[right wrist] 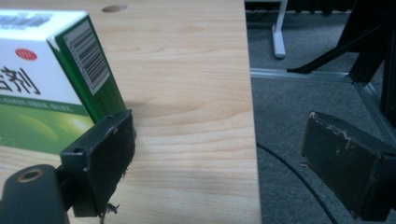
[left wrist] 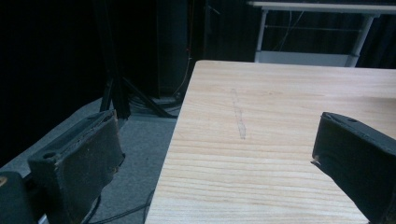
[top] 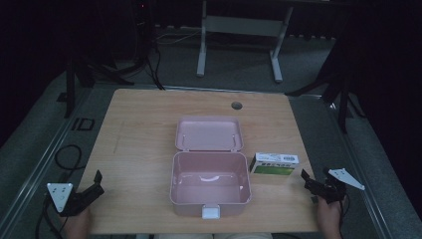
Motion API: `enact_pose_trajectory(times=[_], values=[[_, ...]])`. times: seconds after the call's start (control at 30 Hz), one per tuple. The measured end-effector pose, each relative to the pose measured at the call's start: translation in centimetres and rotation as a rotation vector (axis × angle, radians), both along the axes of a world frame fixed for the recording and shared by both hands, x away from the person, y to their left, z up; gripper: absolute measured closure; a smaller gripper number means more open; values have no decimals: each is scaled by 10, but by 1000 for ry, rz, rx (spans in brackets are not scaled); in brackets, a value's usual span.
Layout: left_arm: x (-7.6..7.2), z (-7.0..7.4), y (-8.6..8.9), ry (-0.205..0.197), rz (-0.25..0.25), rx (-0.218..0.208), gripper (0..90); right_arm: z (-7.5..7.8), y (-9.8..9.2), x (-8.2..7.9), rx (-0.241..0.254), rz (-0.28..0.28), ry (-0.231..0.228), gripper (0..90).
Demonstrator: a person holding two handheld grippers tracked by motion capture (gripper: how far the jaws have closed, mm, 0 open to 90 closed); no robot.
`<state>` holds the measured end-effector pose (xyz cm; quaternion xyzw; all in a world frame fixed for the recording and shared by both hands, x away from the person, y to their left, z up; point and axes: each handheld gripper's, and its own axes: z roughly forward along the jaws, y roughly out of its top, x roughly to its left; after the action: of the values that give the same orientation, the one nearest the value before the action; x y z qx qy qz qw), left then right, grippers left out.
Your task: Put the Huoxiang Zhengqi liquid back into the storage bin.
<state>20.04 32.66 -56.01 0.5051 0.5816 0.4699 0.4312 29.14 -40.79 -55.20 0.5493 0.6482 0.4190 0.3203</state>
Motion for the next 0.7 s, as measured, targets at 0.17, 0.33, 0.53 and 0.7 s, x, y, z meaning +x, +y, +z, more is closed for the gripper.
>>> enact_pose_trajectory(times=[0.17, 0.33, 0.53, 0.7], values=[[0, 0, -1, 4, 4, 6, 17, 0, 1, 1, 10, 27, 1, 97], [0, 0, -1, 4, 3, 4, 17, 1, -2, 3, 55, 72, 34, 97], [1, 0, -1, 7, -4, 2, 16, 7, -6, 8, 76, 235, 157, 97], [1, 0, -1, 10, -6, 3, 16, 14, -6, 7, 31, 340, 232, 96]])
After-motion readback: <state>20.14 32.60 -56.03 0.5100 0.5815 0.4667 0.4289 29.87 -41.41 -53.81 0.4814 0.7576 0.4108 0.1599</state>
